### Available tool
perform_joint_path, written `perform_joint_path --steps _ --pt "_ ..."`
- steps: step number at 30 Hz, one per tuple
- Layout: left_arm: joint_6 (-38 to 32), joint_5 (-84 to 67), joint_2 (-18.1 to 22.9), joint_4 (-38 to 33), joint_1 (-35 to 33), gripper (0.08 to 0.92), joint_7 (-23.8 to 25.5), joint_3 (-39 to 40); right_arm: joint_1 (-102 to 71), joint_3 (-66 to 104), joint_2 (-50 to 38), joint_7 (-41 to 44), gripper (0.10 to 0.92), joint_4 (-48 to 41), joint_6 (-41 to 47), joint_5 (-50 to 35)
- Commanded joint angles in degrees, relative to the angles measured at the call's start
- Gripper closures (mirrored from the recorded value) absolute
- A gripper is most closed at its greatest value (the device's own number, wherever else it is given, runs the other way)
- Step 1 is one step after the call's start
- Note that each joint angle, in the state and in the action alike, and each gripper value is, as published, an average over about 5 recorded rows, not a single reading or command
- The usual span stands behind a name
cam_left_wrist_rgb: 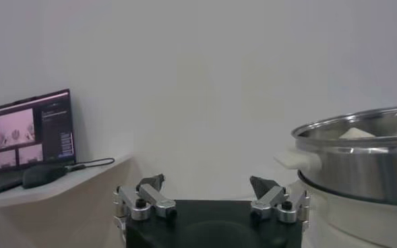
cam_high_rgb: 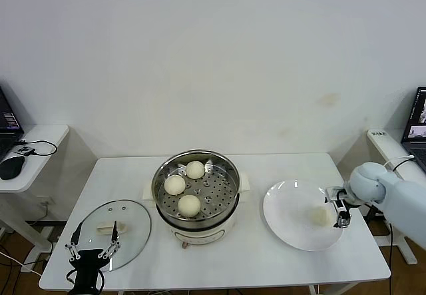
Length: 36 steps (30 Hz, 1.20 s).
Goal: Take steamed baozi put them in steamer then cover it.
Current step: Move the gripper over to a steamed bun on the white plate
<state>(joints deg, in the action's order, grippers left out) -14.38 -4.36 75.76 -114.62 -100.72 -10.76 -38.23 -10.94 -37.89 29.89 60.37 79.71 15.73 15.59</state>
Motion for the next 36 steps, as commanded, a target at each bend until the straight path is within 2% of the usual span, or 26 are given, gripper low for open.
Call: perform_joint_path --steps 1,20,30,36 --pt "0.01 0.17 0.16 0.08 -0.04 0.177 0.02 0.07 -2.42 2.74 2.29 -0.47 0.244 -3.11 -0.08 1.00" --pt "-0.23 0.24 0.32 0.31 -0.20 0.177 0.03 -0.08 -3.88 4.97 5.02 -0.80 0.325 -5.11 0.26 1.28" --pt "-0.26 0.21 0.41 0.45 -0.07 0.177 0.01 0.03 -3.16 4.88 4.45 0.98 0.427 -4.77 0.22 1.07" --pt "-0.22 0.17 0.26 0.40 0.11 0.177 0.00 0.04 0.72 3.53 2.69 2.61 0.446 -3.38 0.41 -1.14"
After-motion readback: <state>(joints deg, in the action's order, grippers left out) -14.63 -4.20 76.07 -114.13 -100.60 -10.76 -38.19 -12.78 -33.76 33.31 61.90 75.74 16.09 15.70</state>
